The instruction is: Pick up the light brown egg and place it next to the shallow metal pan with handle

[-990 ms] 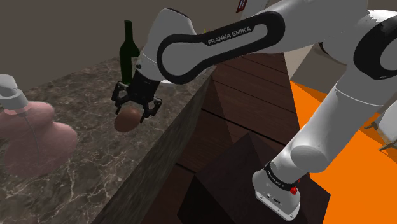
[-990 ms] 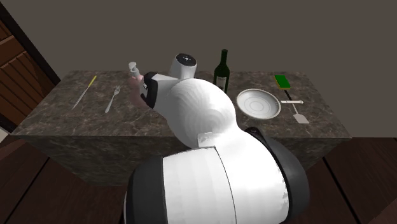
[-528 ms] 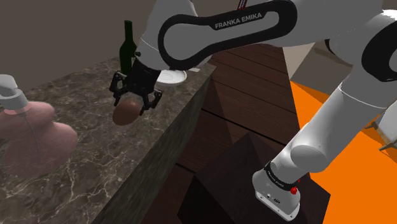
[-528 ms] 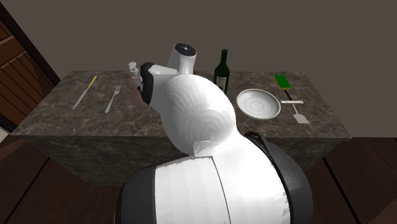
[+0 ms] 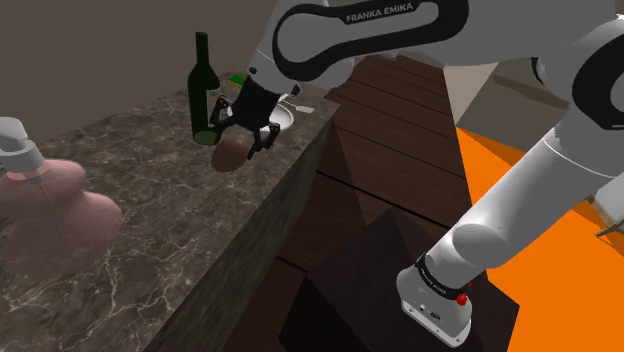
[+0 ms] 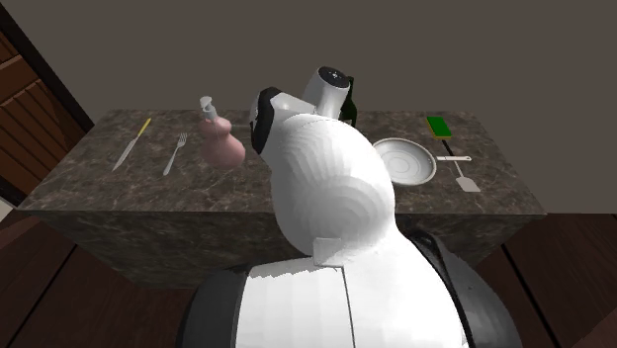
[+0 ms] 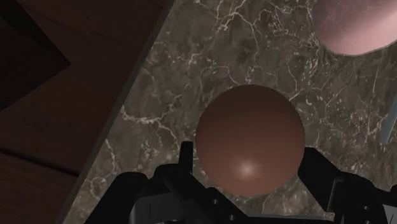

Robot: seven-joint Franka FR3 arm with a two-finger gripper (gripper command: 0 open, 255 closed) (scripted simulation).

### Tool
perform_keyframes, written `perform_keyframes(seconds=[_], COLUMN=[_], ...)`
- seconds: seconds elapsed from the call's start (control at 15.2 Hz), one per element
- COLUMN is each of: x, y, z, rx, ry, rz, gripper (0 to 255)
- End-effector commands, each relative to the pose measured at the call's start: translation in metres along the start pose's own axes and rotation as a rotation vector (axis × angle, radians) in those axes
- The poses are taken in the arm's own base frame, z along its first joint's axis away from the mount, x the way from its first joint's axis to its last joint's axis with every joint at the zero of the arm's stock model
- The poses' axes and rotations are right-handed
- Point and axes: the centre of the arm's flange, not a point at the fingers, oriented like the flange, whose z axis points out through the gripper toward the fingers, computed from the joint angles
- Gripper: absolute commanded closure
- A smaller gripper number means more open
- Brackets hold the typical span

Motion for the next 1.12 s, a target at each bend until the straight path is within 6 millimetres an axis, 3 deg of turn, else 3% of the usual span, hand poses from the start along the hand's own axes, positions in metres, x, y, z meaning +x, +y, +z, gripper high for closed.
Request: perform_keyframes(seconds=[0.0, 0.92, 0.99, 1.06], x=[0.020, 0.170, 0.189, 0.190], y=[0.015, 0.103, 0.114, 0.116], z=[-0.009, -0.072, -0.080, -0.075], rx=[0.000, 0.000, 0.000, 0.000], ry=[-0.001, -0.001, -0.001, -0.001], rz=[-0.002, -0.002, -0.002, -0.002], gripper=[255, 255, 255, 255])
